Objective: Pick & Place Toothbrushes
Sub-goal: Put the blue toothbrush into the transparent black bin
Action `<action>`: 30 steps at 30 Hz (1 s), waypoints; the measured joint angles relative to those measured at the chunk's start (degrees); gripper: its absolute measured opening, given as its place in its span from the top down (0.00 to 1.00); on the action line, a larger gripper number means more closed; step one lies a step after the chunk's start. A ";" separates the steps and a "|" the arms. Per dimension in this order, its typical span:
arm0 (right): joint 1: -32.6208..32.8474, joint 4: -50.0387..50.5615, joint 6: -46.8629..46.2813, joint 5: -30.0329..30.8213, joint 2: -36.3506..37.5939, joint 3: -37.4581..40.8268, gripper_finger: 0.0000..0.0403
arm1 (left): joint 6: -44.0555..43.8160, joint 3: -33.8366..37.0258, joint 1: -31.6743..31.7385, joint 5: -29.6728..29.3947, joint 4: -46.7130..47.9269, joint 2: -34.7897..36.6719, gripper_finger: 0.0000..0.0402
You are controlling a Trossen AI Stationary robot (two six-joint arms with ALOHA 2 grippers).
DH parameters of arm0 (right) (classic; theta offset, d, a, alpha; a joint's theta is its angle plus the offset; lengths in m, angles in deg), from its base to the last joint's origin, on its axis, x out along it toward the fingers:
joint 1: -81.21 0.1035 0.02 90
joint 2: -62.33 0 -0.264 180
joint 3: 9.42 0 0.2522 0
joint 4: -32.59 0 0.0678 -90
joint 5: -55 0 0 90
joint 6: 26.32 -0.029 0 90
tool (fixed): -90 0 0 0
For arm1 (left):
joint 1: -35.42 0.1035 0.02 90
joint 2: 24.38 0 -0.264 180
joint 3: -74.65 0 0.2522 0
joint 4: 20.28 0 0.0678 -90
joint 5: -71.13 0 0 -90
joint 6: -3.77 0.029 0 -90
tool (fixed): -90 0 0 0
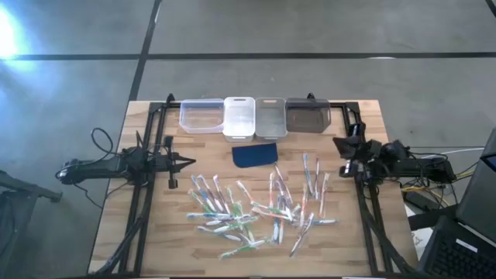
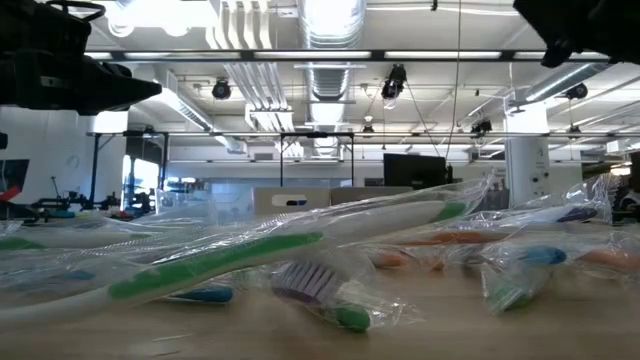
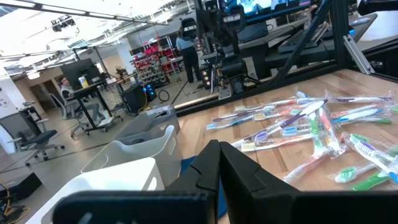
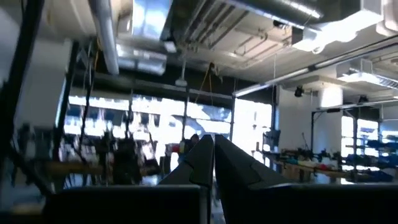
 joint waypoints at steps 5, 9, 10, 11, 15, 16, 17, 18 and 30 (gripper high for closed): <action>0.02 -6.40 -10.12 -0.03 -2.10 -0.46 0.98 | 0.02 0.00 0.00 0.00 0.00 0.00 0.97; 0.00 -6.23 -14.87 2.10 -7.36 -3.90 0.98 | 0.01 0.00 -0.04 0.00 0.00 0.00 0.97; 0.02 -6.20 -15.08 2.76 -9.31 -5.27 0.98 | 0.01 0.00 -0.04 0.01 0.00 0.00 0.97; 0.00 -5.91 -14.95 3.44 -11.53 -6.73 0.98 | 0.02 0.00 -0.04 0.00 0.00 0.00 0.97; 0.02 -3.03 -14.29 6.01 -21.67 -13.67 0.98 | 0.01 0.01 -0.04 0.00 0.00 -0.01 0.97; 0.00 -2.00 -14.20 7.35 -24.39 -15.67 0.98 | 0.02 0.00 -0.04 0.00 0.00 0.00 0.97; 0.01 -0.78 -14.19 8.65 -26.85 -17.82 0.98 | 0.00 0.00 -0.04 0.00 0.00 0.00 0.97; 0.01 0.67 -14.22 9.86 -29.12 -20.03 0.98 | 0.02 0.00 -0.04 0.00 0.00 0.00 0.97; 0.02 33.24 -19.26 13.25 -51.44 -45.09 0.98 | 0.00 0.00 -0.02 0.00 0.00 0.00 0.97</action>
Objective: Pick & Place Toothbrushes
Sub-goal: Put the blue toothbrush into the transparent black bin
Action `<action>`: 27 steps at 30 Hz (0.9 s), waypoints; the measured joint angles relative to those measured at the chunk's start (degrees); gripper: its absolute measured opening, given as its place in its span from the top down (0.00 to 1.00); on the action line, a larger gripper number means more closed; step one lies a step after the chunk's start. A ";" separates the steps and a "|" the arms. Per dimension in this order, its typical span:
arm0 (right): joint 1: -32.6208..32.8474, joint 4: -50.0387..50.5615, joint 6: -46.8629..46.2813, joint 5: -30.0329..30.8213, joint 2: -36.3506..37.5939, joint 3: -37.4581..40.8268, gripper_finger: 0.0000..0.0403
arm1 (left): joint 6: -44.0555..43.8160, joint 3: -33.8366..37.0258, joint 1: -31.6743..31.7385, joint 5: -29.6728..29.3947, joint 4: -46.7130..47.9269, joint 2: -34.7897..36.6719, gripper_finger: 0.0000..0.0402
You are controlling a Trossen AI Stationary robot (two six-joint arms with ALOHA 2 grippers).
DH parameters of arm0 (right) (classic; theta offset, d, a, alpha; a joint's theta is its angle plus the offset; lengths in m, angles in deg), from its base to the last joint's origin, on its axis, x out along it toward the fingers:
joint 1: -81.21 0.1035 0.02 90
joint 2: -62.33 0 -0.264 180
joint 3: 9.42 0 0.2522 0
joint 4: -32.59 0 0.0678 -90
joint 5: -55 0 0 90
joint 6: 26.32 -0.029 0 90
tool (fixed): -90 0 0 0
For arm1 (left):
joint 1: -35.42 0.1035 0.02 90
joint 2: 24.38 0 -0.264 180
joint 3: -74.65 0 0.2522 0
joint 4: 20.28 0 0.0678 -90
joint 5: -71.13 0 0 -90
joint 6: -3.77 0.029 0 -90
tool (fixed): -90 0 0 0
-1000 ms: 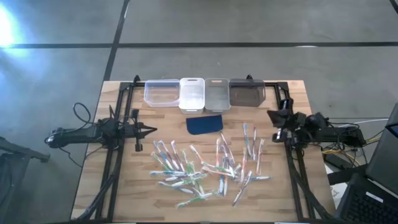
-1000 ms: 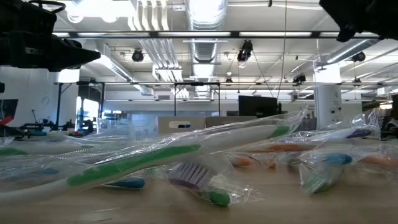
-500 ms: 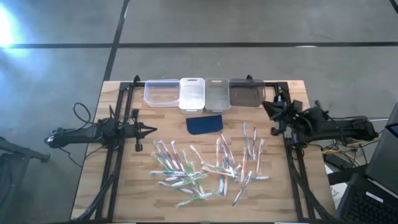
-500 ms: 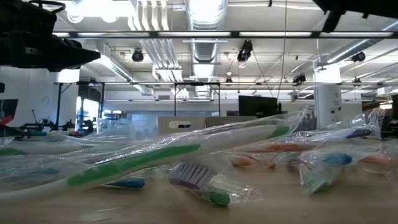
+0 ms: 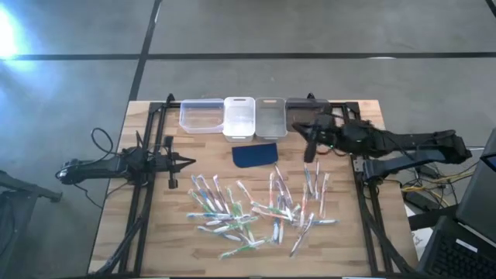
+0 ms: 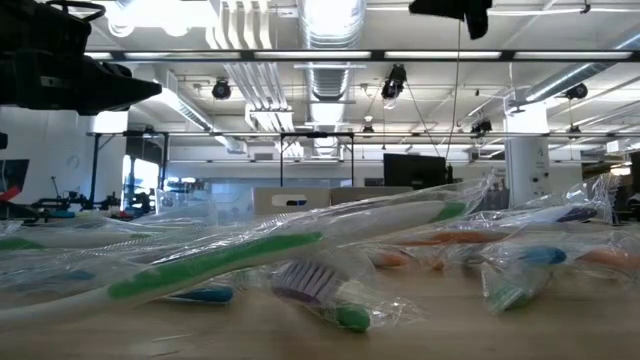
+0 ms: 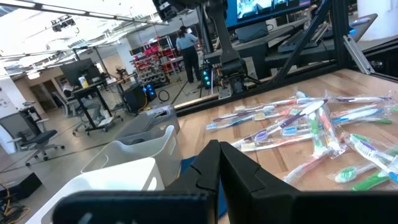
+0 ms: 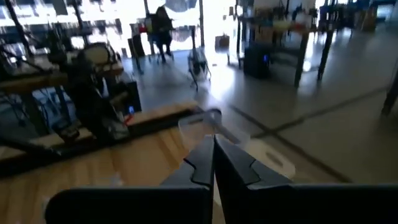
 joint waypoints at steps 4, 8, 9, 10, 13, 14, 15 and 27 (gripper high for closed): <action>-0.02 17.62 -11.95 2.55 -5.63 -8.18 0.98 | 0.01 0.00 0.00 0.00 0.00 0.00 0.97; 0.01 33.98 -22.19 5.04 -11.56 -15.32 0.98 | 0.01 0.00 0.04 0.00 0.00 0.00 0.97; 0.00 37.54 -24.48 5.08 -13.04 -16.85 0.98 | 0.02 0.00 0.04 0.00 0.00 0.00 0.97; 0.00 40.66 -26.87 5.15 -14.40 -18.34 0.98 | 0.01 0.01 0.04 0.00 0.00 0.00 0.97; 0.00 50.15 -33.47 5.00 -17.93 -22.35 0.98 | 0.01 0.00 0.04 0.00 0.00 0.00 0.97; 0.02 53.02 -35.52 4.73 -18.90 -23.23 0.98 | 0.00 0.02 0.04 0.00 0.00 0.00 0.97; 0.02 56.22 -37.61 4.18 -20.00 -23.92 0.98 | 0.02 0.00 0.04 0.00 0.00 0.00 0.97; 0.52 67.68 -54.62 -3.08 -26.53 -21.13 0.98 | 0.02 0.00 0.02 0.00 0.00 0.00 0.97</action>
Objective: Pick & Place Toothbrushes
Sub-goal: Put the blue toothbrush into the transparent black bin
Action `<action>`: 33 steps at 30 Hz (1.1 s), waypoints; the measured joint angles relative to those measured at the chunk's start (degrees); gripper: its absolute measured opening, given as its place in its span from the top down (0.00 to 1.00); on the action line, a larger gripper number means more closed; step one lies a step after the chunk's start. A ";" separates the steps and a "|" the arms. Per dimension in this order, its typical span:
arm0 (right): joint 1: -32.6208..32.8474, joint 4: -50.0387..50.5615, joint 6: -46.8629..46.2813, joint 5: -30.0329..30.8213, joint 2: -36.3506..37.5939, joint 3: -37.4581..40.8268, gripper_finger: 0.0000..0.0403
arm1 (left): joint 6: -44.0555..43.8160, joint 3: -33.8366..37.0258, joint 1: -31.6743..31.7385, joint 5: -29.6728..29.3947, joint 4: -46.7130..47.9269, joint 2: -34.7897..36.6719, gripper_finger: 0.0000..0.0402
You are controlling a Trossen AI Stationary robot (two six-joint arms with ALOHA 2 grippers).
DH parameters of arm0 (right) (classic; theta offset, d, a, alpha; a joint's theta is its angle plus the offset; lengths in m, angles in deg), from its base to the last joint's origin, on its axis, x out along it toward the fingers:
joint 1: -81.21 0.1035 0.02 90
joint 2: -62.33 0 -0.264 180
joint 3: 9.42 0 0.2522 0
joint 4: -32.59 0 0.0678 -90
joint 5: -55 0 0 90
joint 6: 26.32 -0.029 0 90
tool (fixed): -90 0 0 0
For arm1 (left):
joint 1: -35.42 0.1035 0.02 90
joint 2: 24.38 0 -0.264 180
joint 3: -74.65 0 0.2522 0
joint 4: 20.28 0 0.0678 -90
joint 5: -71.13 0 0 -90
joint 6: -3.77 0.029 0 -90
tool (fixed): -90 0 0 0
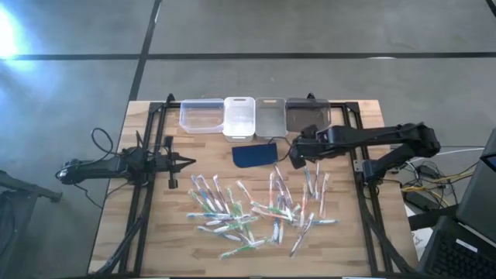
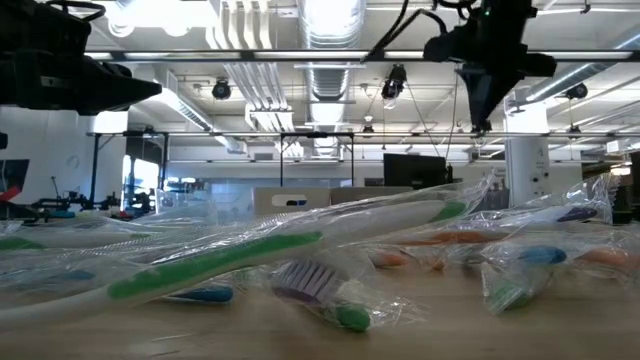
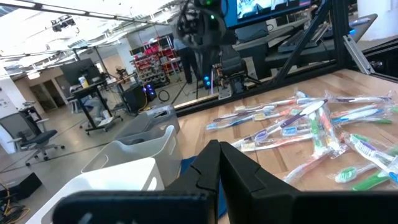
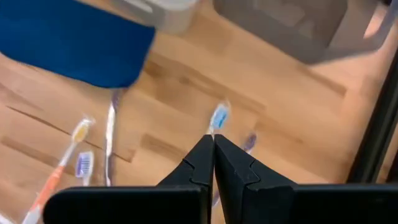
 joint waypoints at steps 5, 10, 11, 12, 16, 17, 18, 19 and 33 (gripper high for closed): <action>0.95 -0.40 -3.26 -2.10 -0.27 3.04 0.98 | 0.00 0.00 0.00 0.00 0.00 0.00 0.97; 1.64 -1.28 -6.27 -5.38 -0.16 6.43 0.94 | -0.01 0.01 0.00 0.00 0.00 0.00 0.97; 1.64 -1.61 -6.87 -5.72 -0.16 7.17 0.93 | 0.00 0.00 -0.01 0.00 0.00 0.00 0.97; 1.66 -2.10 -7.36 -5.97 -0.16 8.03 0.91 | 0.00 0.00 -0.06 0.00 0.00 0.00 0.97; 1.62 -6.74 -8.94 -7.12 -0.16 11.31 0.82 | 0.00 0.00 -0.04 0.00 0.00 0.00 0.97; 1.62 -8.05 -8.96 -7.61 -0.16 12.13 0.79 | 0.00 0.00 -0.04 0.00 0.00 0.00 0.97; 1.62 -9.25 -8.97 -8.15 -0.16 12.85 0.77 | -0.02 0.00 -0.04 0.00 0.00 0.00 0.97; 1.64 -10.46 -8.99 -8.44 -0.16 13.51 0.75 | 0.00 0.00 -0.04 0.00 0.00 0.00 0.97; 1.62 -21.46 -11.54 -9.45 -0.16 21.92 0.54 | -0.02 0.00 -0.02 0.00 0.00 0.00 0.97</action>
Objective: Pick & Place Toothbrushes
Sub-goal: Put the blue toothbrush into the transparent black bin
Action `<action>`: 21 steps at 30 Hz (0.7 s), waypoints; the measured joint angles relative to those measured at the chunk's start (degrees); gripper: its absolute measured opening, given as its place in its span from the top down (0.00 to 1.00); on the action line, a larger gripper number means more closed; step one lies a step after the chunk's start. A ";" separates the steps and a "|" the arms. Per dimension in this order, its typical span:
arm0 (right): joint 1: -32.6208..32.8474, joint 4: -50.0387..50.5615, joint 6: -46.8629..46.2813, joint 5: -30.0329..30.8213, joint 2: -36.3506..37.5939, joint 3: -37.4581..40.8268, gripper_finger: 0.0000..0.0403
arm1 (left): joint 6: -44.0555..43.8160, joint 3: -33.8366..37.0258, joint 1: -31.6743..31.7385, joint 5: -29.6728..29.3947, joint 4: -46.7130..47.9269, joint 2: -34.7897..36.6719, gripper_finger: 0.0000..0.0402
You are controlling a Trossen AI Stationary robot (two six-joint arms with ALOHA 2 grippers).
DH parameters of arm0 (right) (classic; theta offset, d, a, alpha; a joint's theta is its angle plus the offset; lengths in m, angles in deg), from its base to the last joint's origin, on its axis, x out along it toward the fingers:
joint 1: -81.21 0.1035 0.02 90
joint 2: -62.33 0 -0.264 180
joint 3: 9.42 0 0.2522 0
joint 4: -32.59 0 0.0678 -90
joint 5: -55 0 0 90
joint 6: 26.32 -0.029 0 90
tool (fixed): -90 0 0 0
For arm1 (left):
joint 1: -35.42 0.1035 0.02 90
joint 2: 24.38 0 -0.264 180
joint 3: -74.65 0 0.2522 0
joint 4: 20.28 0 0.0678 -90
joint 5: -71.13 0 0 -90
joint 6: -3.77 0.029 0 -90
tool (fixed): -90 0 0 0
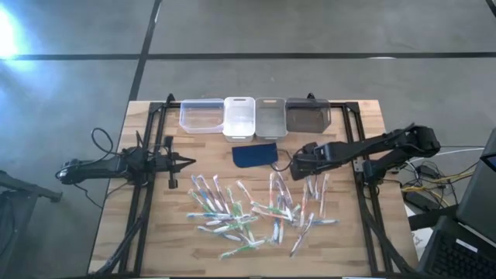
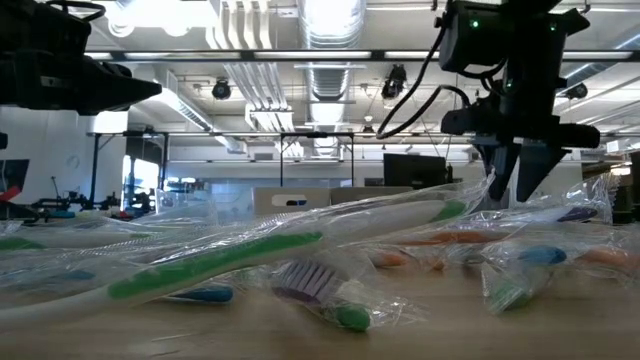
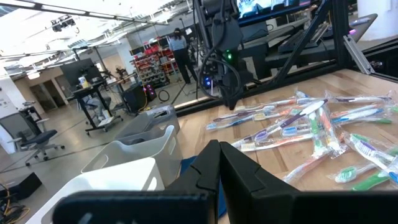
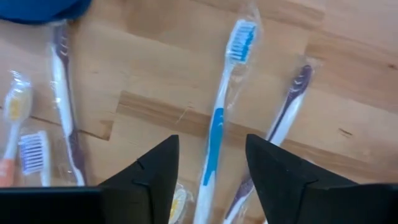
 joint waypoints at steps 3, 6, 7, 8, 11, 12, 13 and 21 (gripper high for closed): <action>0.00 -2.65 -0.02 -0.69 0.00 1.50 0.52 | 0.01 0.00 0.00 0.00 0.00 0.00 0.97; 0.00 -4.52 -0.14 -0.75 0.00 2.85 0.51 | 0.02 0.00 0.04 0.00 0.00 0.00 0.97; 0.00 -4.90 -0.31 -0.76 0.00 3.20 0.52 | 0.02 0.00 0.04 0.00 0.00 0.00 0.97; 0.00 -5.18 -0.39 -0.74 0.00 3.48 0.52 | 0.02 0.00 0.04 0.00 0.00 0.00 0.97; 0.00 -5.81 -0.39 -0.70 0.00 3.95 0.55 | 0.02 0.00 0.04 0.00 0.00 0.00 0.97; 0.00 -6.05 -0.39 -0.62 -0.15 4.09 0.55 | 0.02 0.00 0.04 0.00 0.00 0.00 0.97; 0.00 -6.49 -0.39 -0.56 -0.38 4.17 0.56 | 0.01 0.00 0.04 0.00 0.00 -0.01 0.97; -0.02 -7.09 -0.15 -0.52 -5.30 4.57 0.62 | 0.00 0.00 0.02 0.00 0.02 -0.02 0.97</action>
